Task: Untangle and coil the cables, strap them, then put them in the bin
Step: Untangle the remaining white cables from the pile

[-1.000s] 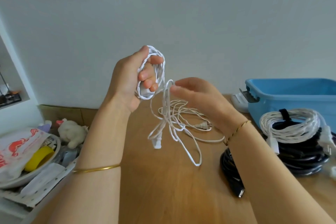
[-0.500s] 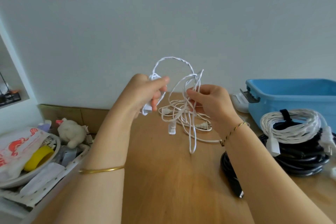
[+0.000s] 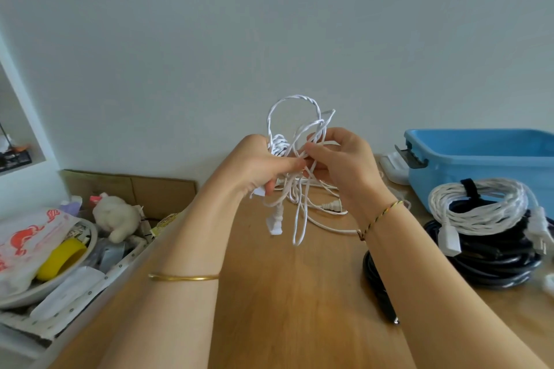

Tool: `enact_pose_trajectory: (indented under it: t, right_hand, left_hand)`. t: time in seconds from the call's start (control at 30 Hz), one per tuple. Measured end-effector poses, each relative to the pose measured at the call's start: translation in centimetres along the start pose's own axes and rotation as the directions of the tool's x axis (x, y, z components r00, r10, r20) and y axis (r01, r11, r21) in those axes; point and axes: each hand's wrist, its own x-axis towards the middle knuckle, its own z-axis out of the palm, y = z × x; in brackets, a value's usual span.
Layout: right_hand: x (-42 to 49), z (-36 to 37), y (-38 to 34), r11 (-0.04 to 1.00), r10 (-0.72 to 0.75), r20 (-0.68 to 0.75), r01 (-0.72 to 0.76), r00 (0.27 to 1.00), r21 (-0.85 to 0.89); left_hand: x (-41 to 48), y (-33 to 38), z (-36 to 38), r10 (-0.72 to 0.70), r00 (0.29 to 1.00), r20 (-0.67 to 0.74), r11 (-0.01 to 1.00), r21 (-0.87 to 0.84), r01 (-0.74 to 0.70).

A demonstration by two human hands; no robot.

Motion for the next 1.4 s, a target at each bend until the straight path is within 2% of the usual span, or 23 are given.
enact_pose_trajectory:
  t: [0.17,0.33,0.47,0.57,0.7,0.77,0.87,0.93,1.0,1.13,1.17,1.23,1.3,1.4]
  right_hand:
    - [0.4,-1.0,-0.2,0.997,-0.059,-0.137,0.067,0.989,0.05]
    - [0.4,-0.8,-0.2,0.994,-0.043,-0.199,0.062,0.979,0.093]
    - [0.3,-1.0,-0.3,0.99,-0.02,-0.222,0.05,0.975,0.13]
    - [0.4,-1.0,-0.5,0.973,0.014,-0.166,0.025,0.986,0.23]
    - [0.5,-0.7,-0.5,0.96,0.046,-0.092,-0.019,0.995,0.278]
    - [0.6,-0.3,-0.2,0.982,0.044,-0.147,-0.016,0.988,0.187]
    - [0.6,0.0,0.2,0.992,-0.095,-0.243,0.071,0.965,-0.108]
    - [0.7,-0.3,0.3,0.915,-0.232,-0.249,0.123,0.94,-0.384]
    - [0.7,-0.7,0.2,0.83,-0.27,-0.18,0.133,0.946,-0.542]
    - [0.2,-0.3,0.3,0.788,-0.076,-0.02,0.048,0.997,-0.614]
    - [0.1,-0.2,0.4,0.814,-0.04,0.005,0.036,0.999,-0.58]
    - [0.0,-0.1,0.4,0.914,0.042,0.038,-0.023,0.998,-0.404]
    - [0.1,-0.3,0.4,0.963,0.102,0.057,-0.084,0.993,-0.258]
    - [0.2,-0.4,0.2,0.961,0.137,0.086,-0.111,0.987,-0.252]
  left_hand:
    - [0.5,-1.1,0.0,-0.039,0.997,0.072,0.999,0.028,0.037]
    - [0.3,-0.8,0.3,-0.009,0.992,0.126,0.999,0.044,0.003]
    - [0.0,-0.6,0.3,0.004,0.978,0.208,0.998,-0.061,0.009]
    - [0.0,-0.3,1.0,0.0,0.985,0.172,0.988,-0.149,0.026]
    - [0.5,-0.7,1.9,-0.054,0.995,0.089,0.925,-0.37,0.084]
    - [0.7,-1.0,2.2,-0.11,0.992,0.07,0.876,-0.465,0.13]
    - [0.9,-1.0,2.2,-0.163,0.987,0.01,0.848,-0.509,0.145]
    - [0.8,-0.9,2.0,-0.165,0.984,-0.071,0.868,-0.484,0.11]
    - [0.9,-0.9,1.8,-0.155,0.979,-0.13,0.882,-0.466,0.078]
    - [0.8,-0.6,1.5,-0.121,0.978,-0.167,0.904,-0.427,0.039]
    - [0.7,-0.6,1.5,-0.114,0.981,-0.16,0.909,-0.415,0.038]
    - [0.7,-0.5,1.6,-0.112,0.983,-0.147,0.918,-0.394,0.045]
    - [0.7,-0.6,1.7,-0.118,0.982,-0.15,0.927,-0.372,0.055]
    - [0.7,-0.6,1.9,-0.099,0.982,-0.16,0.938,-0.345,0.038]
